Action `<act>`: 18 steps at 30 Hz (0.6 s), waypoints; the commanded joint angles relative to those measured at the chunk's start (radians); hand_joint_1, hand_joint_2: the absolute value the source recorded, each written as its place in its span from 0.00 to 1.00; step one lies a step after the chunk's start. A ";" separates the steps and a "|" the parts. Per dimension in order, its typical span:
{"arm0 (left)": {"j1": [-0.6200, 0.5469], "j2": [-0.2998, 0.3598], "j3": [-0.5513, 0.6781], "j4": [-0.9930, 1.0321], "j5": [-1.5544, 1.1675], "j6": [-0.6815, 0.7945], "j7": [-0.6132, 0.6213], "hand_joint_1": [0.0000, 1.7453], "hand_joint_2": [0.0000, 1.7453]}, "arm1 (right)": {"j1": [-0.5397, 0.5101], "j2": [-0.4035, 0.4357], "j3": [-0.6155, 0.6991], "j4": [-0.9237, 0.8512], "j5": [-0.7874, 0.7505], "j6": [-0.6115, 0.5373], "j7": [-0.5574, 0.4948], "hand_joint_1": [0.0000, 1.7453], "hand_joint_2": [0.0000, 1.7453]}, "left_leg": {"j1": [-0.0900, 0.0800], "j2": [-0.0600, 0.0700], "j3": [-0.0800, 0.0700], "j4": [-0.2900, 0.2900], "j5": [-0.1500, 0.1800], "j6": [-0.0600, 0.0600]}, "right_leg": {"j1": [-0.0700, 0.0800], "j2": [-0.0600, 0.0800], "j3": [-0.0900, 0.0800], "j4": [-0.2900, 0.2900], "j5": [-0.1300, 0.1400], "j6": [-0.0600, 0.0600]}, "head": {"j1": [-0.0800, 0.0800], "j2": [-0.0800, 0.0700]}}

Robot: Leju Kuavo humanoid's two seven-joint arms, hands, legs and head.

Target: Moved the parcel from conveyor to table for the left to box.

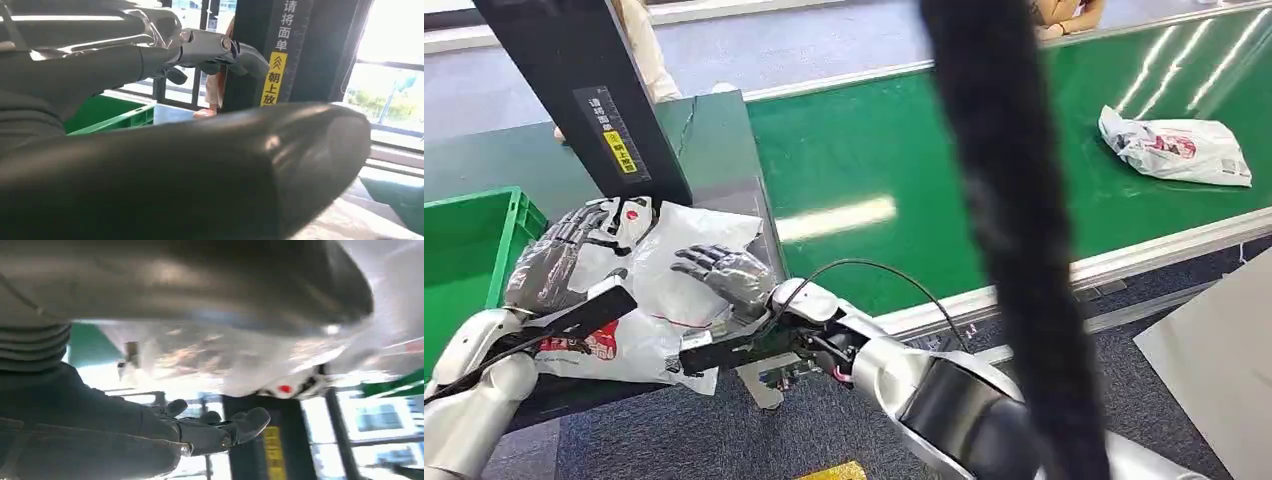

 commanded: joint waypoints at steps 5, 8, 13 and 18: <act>0.009 0.012 -0.065 0.054 -0.028 -0.010 0.002 0.00 0.00 | -0.087 -0.234 -0.221 0.171 -0.006 -0.038 0.141 0.00 0.00 | -0.001 -0.004 0.002 -0.001 0.000 0.000 | -0.001 -0.005 0.004 -0.002 0.000 0.000 | 0.000 0.000; 0.009 0.012 -0.065 0.054 -0.028 -0.010 0.002 0.00 0.00 | -0.087 -0.234 -0.221 0.171 -0.006 -0.038 0.141 0.00 0.00 | -0.001 -0.004 0.002 -0.001 0.000 0.000 | -0.001 -0.005 0.004 -0.002 0.000 0.000 | 0.000 0.000; 0.009 -0.086 -0.166 0.154 -0.119 0.016 0.043 0.00 0.00 | -0.058 -0.263 -0.308 0.151 0.002 -0.079 0.096 0.00 0.00 | -0.001 -0.003 0.001 0.000 0.000 0.000 | -0.002 -0.004 0.003 -0.001 -0.001 0.000 | 0.000 0.000; 0.014 -0.147 -0.210 0.223 -0.148 -0.014 0.052 0.00 0.00 | -0.059 -0.245 -0.320 0.130 0.026 -0.090 0.071 0.00 0.00 | -0.001 -0.003 0.001 0.000 0.000 0.000 | -0.001 -0.003 0.003 -0.001 0.000 0.000 | 0.000 0.000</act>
